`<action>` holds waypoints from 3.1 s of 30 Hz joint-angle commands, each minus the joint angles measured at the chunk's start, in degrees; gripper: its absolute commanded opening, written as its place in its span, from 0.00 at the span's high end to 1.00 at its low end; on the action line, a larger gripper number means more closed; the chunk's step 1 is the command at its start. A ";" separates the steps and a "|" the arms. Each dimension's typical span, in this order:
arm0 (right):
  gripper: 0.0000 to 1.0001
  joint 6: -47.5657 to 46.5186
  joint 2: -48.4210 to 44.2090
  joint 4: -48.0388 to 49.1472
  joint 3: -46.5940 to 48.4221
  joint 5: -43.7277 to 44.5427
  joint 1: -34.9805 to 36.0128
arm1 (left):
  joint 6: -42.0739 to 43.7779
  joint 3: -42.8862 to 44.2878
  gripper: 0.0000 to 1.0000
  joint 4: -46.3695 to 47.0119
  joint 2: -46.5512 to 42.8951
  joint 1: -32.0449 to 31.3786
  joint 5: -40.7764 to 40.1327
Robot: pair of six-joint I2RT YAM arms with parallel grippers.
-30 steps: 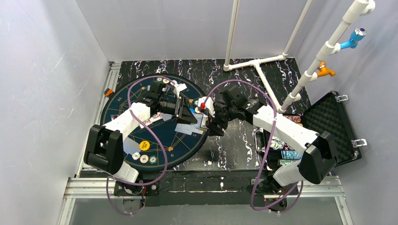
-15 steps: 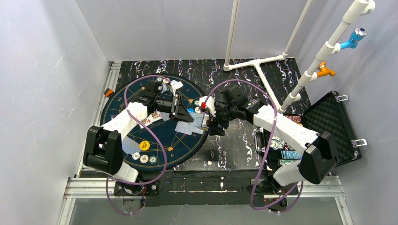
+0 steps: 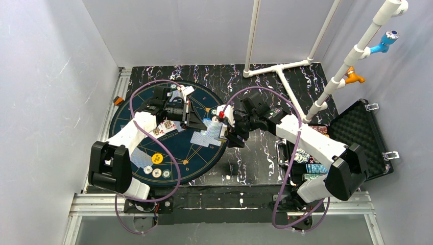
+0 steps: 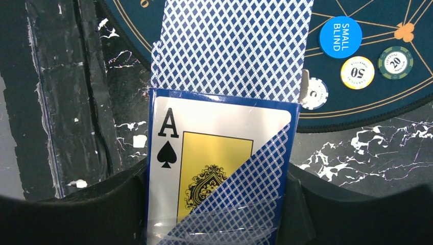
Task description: Distribute texas hold em gaming equipment
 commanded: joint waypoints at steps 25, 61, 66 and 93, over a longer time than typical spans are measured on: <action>0.99 -0.42 -3.21 4.57 -1.98 -1.42 -0.16 | 9.24 7.33 1.00 -9.84 -6.68 2.65 2.72; 0.99 -0.51 -2.46 3.29 0.74 -5.35 -0.16 | 6.90 5.00 0.74 -11.59 -0.74 -3.59 -1.47; 0.99 -0.60 -2.55 3.30 0.61 -5.21 -0.16 | 7.57 5.00 0.74 -12.35 -0.43 -3.64 -1.83; 0.99 -0.75 -3.52 2.95 -0.35 -4.90 -0.45 | 11.87 7.41 0.80 -17.93 -1.71 -2.37 -3.32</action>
